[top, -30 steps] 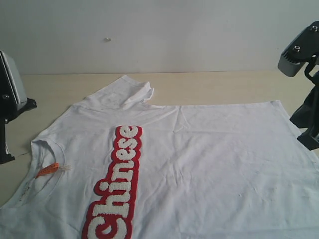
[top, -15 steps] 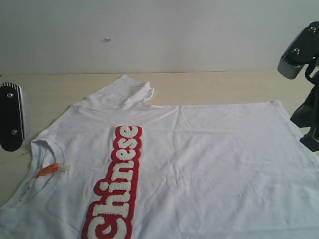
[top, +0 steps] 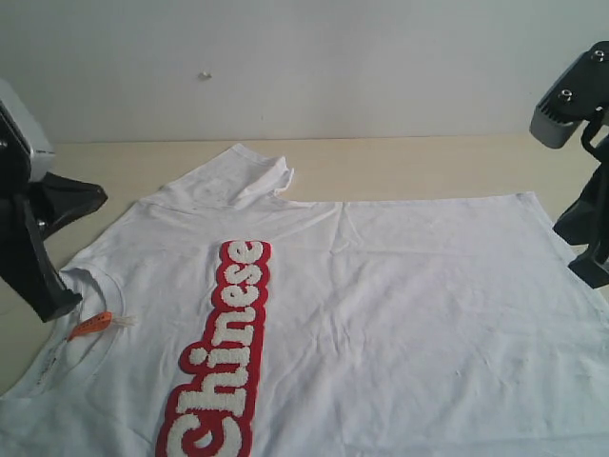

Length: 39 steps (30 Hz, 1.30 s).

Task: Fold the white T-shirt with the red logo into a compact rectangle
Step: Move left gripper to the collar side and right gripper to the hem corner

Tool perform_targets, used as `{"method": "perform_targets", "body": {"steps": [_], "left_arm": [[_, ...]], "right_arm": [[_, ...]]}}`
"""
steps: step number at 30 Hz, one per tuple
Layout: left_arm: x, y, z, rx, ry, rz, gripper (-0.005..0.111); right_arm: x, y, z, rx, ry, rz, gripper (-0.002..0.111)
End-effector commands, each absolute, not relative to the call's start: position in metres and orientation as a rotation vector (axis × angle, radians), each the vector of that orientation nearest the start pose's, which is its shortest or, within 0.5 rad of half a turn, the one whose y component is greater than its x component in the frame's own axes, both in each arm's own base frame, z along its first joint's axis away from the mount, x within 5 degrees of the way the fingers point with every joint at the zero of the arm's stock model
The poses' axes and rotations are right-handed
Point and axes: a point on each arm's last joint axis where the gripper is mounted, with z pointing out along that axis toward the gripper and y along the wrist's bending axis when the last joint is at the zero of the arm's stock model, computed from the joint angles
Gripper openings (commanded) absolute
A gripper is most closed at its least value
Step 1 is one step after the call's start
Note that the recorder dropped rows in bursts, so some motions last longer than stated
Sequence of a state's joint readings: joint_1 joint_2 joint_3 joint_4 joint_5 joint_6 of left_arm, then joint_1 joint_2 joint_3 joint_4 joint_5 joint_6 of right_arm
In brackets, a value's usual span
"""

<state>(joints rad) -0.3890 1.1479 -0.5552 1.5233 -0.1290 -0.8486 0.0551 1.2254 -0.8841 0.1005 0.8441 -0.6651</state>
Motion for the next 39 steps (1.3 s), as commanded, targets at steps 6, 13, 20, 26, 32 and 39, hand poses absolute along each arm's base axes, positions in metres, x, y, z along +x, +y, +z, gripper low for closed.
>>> {"method": "perform_targets", "body": {"steps": [6, 13, 20, 26, 32, 39], "left_arm": [[0.210, -0.093, 0.258, 1.467, 1.472, 0.402, 0.000], [0.198, -0.091, 0.257, 1.269, 1.601, 0.200, 0.000], [0.201, -0.084, 0.245, 1.281, 1.606, 0.310, 0.000], [0.200, -0.077, 0.238, 1.388, 1.649, 0.409, 0.000], [0.204, -0.078, 0.233, 1.554, 1.552, 0.507, 0.000], [0.221, -0.086, 0.225, 1.485, 1.664, 0.418, 0.000]], "right_arm": [[0.231, 0.020, 0.282, -0.818, 2.519, -0.060, 0.000], [0.231, 0.020, 0.282, -0.821, 2.518, -0.061, 0.000], [0.231, 0.020, 0.282, -0.821, 2.516, -0.062, 0.000], [0.231, 0.020, 0.282, -0.821, 2.516, -0.062, 0.000], [0.231, 0.020, 0.282, -0.821, 2.516, -0.062, 0.000], [0.231, 0.020, 0.282, -0.821, 2.516, -0.062, 0.000]]}}
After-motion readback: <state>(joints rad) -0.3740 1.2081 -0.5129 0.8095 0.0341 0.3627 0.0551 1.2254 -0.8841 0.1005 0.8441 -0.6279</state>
